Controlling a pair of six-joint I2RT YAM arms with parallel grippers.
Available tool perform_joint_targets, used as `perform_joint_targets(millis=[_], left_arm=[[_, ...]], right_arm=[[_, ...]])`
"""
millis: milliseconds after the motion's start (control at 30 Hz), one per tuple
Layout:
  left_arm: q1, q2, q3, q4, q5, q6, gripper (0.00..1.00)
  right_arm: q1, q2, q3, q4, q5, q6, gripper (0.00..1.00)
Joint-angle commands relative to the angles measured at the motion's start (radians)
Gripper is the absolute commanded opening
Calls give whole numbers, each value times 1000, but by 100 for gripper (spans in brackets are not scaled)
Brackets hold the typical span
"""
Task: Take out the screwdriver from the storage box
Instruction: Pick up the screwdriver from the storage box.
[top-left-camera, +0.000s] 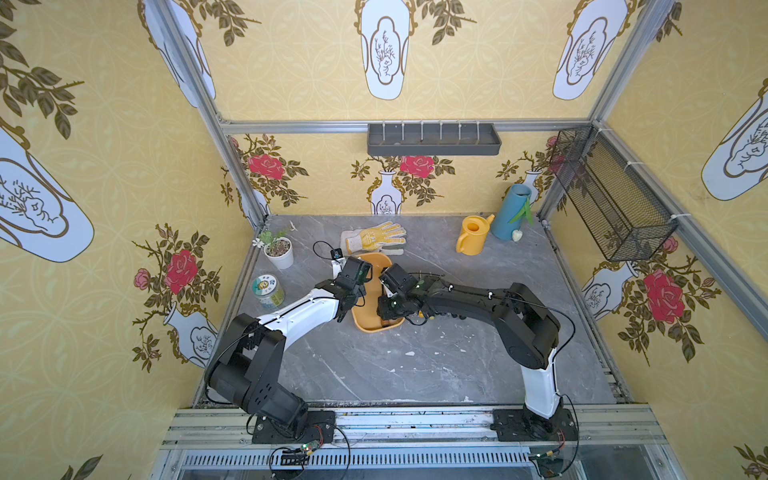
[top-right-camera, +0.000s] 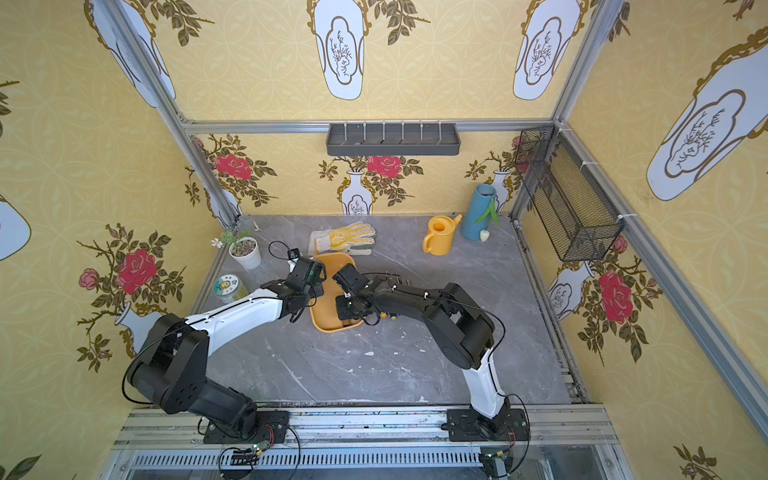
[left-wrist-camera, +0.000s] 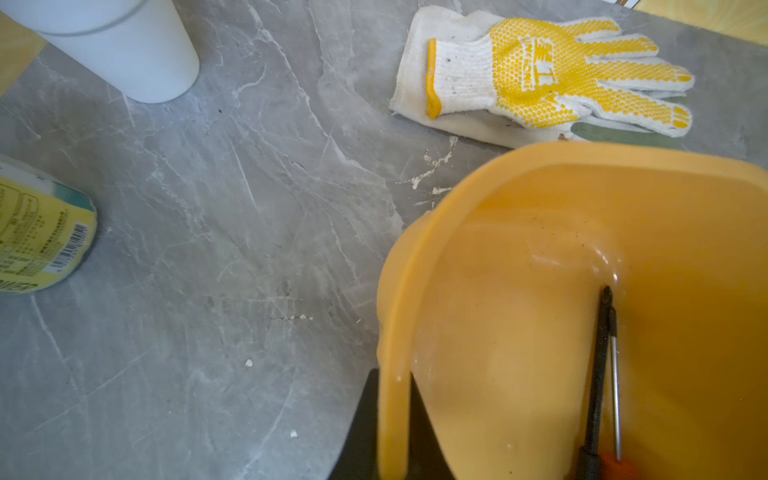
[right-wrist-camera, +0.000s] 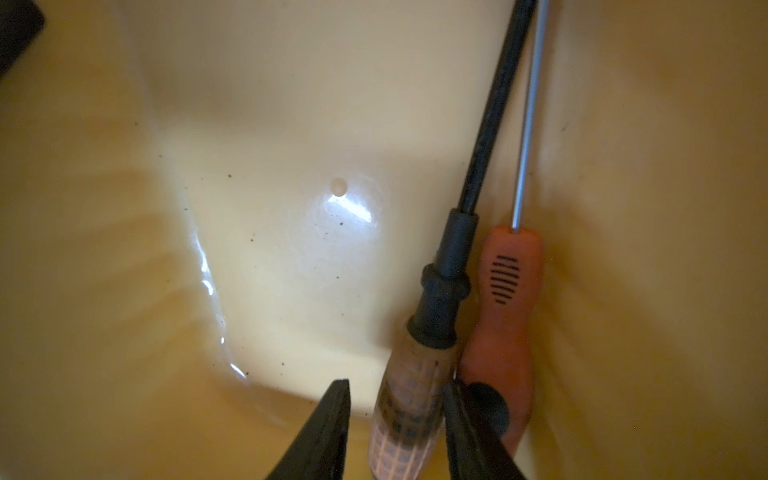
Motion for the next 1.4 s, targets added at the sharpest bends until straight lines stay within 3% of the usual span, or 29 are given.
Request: perform_joint_targets(millis=[0,400,733,1000,1367], left_arm=[[-1,-6,-3,28,28,-4,0],[-1,-1,-2,34,37,-5,0],[0,-12,-10,19,30,-4,0],[0,3,3,-8,8,-10,0],[-1,14,10,-20,-6,-16,0]], right_arm=[[4,36,22,-14,3,5,43],[5,70,36,-25,38,20,40],[8,81,41,-10,40,19,24],[9,27,16,24,43,-14,0],[12,-89,-41,86,62,-54,0]])
